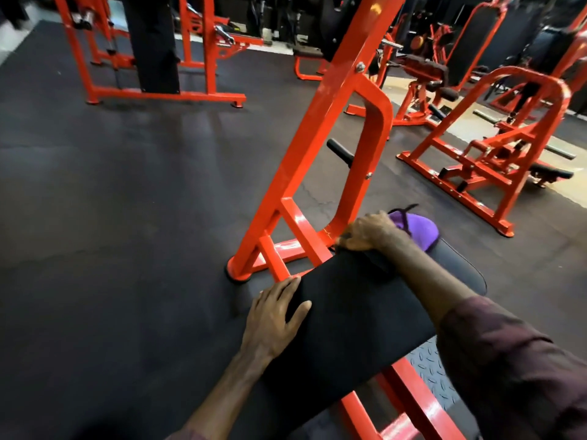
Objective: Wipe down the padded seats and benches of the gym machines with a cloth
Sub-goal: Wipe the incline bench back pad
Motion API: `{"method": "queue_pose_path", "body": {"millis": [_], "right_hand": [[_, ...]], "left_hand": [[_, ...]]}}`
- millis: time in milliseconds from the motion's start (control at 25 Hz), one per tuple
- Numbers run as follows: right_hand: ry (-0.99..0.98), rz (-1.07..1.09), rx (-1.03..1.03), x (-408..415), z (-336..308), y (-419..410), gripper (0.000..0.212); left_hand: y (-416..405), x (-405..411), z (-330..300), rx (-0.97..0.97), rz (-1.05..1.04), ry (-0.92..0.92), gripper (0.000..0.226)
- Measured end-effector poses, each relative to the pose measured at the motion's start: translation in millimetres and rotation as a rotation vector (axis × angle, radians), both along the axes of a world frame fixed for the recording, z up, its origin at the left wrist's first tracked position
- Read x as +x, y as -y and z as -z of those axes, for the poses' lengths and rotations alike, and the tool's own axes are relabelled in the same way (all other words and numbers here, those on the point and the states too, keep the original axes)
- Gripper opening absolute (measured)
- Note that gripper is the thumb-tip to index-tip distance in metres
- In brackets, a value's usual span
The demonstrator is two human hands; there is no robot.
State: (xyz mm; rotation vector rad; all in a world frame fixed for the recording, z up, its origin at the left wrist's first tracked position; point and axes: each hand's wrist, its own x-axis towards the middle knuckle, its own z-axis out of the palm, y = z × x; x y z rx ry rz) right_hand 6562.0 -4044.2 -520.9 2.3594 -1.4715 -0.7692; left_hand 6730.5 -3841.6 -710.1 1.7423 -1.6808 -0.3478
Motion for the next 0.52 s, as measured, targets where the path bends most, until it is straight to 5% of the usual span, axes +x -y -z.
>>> {"method": "queue_pose_path", "body": {"millis": [80,320,520], "right_hand": [[0.038,-0.085,0.048,9,14,-19,0.059],[-0.023,0.096,0.01,26,20,-13,0.073],[0.05,-0.087,0.129,59,58,-63,0.08]], "left_hand": [[-4,8,4,0.019,0.01,-0.014,0.067],[-30,29,20,0.094,-0.032,-0.002,0.067],[-48,42,33,0.134,-0.036,-0.015,0.067]]}}
